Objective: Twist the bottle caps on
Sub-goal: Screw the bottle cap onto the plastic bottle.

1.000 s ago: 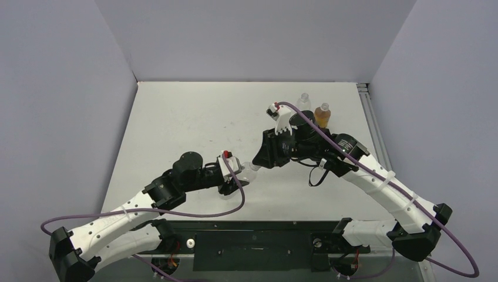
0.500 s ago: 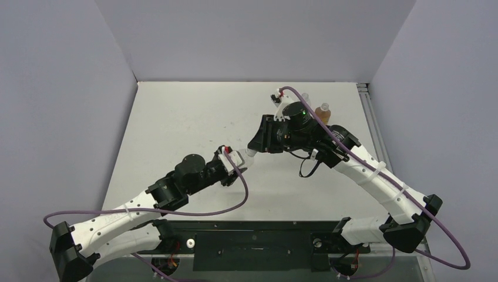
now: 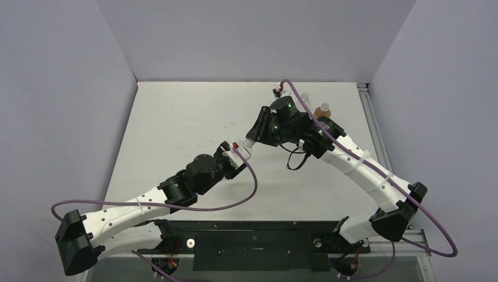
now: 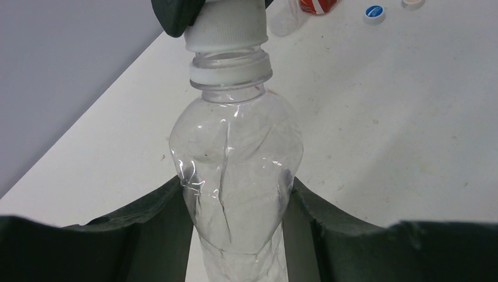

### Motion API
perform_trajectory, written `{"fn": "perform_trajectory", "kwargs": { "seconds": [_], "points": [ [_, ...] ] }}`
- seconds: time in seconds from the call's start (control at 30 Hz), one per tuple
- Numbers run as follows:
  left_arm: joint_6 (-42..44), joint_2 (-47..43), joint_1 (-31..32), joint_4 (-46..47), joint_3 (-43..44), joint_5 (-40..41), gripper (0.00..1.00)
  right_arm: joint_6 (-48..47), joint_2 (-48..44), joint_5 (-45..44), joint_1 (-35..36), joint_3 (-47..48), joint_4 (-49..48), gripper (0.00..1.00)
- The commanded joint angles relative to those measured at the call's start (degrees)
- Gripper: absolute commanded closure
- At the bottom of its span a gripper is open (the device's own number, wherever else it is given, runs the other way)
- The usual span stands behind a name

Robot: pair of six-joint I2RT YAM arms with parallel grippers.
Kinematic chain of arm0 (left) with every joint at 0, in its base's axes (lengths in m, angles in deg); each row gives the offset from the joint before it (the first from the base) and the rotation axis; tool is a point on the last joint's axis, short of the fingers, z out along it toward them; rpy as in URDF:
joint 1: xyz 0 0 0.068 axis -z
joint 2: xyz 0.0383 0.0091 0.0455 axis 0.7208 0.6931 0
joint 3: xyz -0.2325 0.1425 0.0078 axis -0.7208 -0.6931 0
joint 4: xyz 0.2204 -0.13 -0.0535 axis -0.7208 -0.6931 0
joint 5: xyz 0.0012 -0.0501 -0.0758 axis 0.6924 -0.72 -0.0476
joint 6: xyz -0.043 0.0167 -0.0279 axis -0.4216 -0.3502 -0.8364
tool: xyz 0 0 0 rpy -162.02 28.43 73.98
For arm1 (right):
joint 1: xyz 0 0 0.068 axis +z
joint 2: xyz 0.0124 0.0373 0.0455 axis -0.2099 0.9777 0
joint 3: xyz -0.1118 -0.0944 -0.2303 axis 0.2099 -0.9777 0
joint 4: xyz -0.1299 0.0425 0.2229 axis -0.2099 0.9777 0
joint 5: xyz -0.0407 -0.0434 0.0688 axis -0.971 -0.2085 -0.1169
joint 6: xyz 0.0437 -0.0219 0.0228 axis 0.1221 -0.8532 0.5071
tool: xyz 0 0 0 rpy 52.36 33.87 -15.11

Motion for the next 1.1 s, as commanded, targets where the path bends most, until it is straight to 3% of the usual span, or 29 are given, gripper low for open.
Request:
{"fn": "perform_trajectory", "kwargs": {
  "seconds": [0.0, 0.37, 0.7, 0.9, 1.07],
  "points": [
    [1.1, 0.9, 1.8, 18.3, 3.1, -1.6, 0.83, 4.1, 2.0, 3.3, 2.4, 2.8, 3.3, 0.72],
    [-0.2, 2.3, 1.7, 18.0, 2.4, -3.4, 0.84, 2.1, 2.2, -4.1, 2.5, 11.8, 9.0, 0.53],
    [-2.0, 2.5, 1.6, 17.7, 2.0, -6.0, 0.84, -0.9, -2.3, -8.8, 2.8, 13.0, 8.9, 0.22],
    [-3.4, 0.6, 0.8, 17.4, 1.5, -11.1, 0.85, -4.8, -5.7, -9.2, 2.8, 10.9, 8.4, 0.18],
    [-5.6, -1.7, -0.9, 16.1, 0.1, -20.5, 0.85, -13.0, -8.8, -5.6, 2.8, 11.1, 7.6, 0.18]
  ]
}}
